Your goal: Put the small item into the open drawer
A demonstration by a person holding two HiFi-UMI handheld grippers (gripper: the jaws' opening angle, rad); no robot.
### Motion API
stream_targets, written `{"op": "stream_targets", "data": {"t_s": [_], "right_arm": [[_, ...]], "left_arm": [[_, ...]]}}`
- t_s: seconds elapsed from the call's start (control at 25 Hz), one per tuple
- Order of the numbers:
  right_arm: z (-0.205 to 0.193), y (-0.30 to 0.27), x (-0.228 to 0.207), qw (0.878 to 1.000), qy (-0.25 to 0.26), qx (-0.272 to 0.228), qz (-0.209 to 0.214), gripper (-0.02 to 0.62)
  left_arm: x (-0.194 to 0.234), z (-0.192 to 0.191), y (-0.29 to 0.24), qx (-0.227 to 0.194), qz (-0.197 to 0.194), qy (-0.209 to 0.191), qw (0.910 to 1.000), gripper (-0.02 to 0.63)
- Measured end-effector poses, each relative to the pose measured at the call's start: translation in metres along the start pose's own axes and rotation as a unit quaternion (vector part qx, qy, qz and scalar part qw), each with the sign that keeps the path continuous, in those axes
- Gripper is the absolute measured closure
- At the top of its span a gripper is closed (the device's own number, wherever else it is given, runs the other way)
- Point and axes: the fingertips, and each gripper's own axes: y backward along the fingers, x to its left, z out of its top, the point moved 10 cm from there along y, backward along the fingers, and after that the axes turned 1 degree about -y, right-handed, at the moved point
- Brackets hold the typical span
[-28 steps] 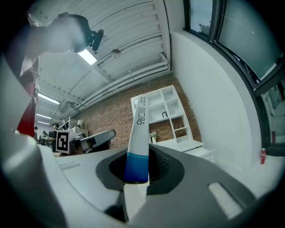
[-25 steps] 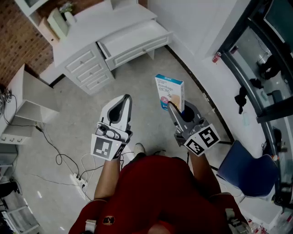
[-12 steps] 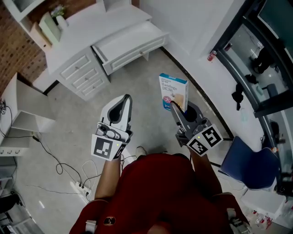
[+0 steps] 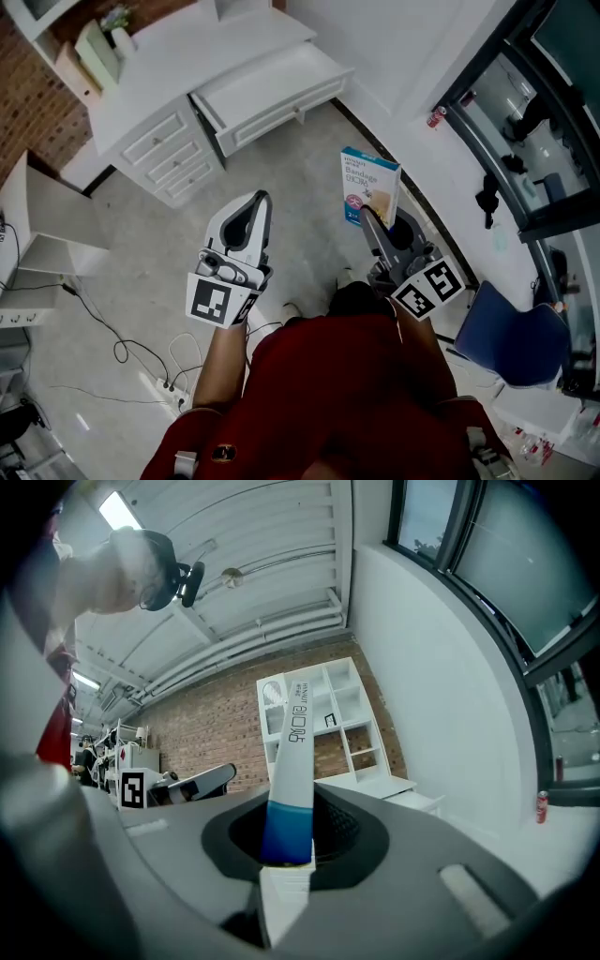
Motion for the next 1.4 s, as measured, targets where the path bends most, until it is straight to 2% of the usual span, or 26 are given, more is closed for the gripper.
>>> {"op": "stream_targets", "data": {"t_s": [0.16, 0.32, 0.52, 0.72, 1.04, 1.4], "right_arm": [[0.000, -0.024, -0.024, 1.000, 0.003, -0.005, 0.006, 0.529], [0.000, -0.052, -0.069, 1.000, 0.006, -0.006, 0.011, 0.529], [0.009, -0.090, -0.151, 0.999, 0.021, -0.003, 0.026, 0.529], [0.028, -0.129, -0.234, 0.998, 0.033, 0.001, 0.058, 0.529], [0.054, -0.181, -0.336, 0.992, 0.044, 0.009, 0.118, 0.529], [0.056, -0.235, -0.385, 0.988, 0.050, 0.034, 0.142, 0.529]], "left_arm": [[0.017, -0.010, -0.019, 0.007, 0.008, -0.008, 0.9999, 0.607], [0.035, -0.023, -0.055, 0.020, 0.021, -0.019, 0.9994, 0.607], [0.049, -0.045, -0.125, 0.043, 0.040, -0.042, 0.9974, 0.607], [0.061, -0.065, -0.210, 0.055, 0.062, -0.066, 0.9943, 0.607], [0.073, -0.096, -0.318, 0.070, 0.091, -0.086, 0.9896, 0.607], [0.102, -0.118, -0.360, 0.089, 0.120, -0.085, 0.9852, 0.607]]}}
